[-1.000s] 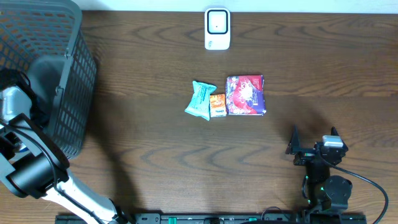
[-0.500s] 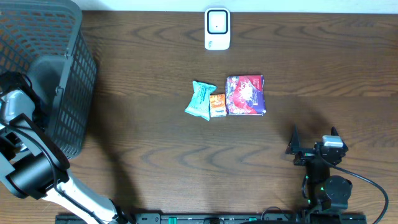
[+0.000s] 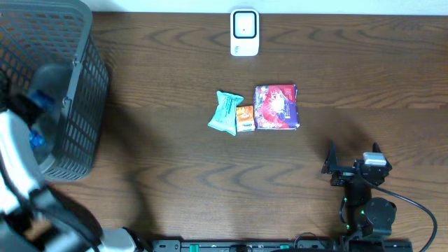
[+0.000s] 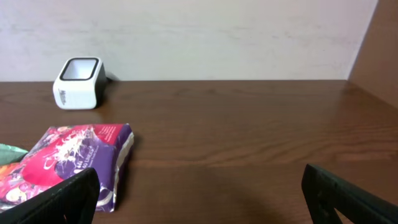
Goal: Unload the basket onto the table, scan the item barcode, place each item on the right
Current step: 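Reach the left gripper into the basket and grasp the blue Oreo pack, then lift the Oreo pack out and carry it toward the scanner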
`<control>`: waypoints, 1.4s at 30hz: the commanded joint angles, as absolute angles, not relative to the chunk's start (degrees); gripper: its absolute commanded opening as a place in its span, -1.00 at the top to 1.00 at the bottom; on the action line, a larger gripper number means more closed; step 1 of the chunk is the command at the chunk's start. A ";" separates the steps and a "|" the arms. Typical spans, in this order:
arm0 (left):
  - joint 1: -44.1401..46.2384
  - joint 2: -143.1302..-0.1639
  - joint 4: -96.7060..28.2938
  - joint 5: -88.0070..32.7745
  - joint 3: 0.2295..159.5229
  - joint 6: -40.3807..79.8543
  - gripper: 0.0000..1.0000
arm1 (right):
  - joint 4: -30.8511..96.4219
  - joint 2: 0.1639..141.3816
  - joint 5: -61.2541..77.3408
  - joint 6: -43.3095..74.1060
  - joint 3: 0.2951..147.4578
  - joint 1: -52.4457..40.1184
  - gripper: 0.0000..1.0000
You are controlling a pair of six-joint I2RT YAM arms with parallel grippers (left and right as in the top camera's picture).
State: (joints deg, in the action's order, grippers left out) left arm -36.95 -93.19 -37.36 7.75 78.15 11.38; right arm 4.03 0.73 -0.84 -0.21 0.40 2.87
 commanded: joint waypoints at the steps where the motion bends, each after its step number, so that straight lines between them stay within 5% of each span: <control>1: -36.88 -85.17 -37.17 -1.69 78.56 14.52 0.86 | 4.27 0.49 -0.54 0.80 0.32 2.59 -0.99; 14: -32.60 -67.61 -31.18 -28.32 78.56 20.01 0.86 | 4.27 0.49 -0.54 0.80 0.32 2.59 -0.99; 33: 1.65 -58.81 -31.68 -27.70 78.46 20.64 0.86 | 4.29 0.49 -0.54 0.80 0.32 2.59 -0.98; 42: 13.47 -71.40 -39.62 -9.13 77.19 22.02 0.86 | 4.27 0.49 -0.54 0.80 0.32 2.59 -0.98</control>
State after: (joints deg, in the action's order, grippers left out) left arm 10.41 -65.98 -38.50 -19.62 78.11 20.67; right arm 4.05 0.73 -0.82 -0.21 0.40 2.87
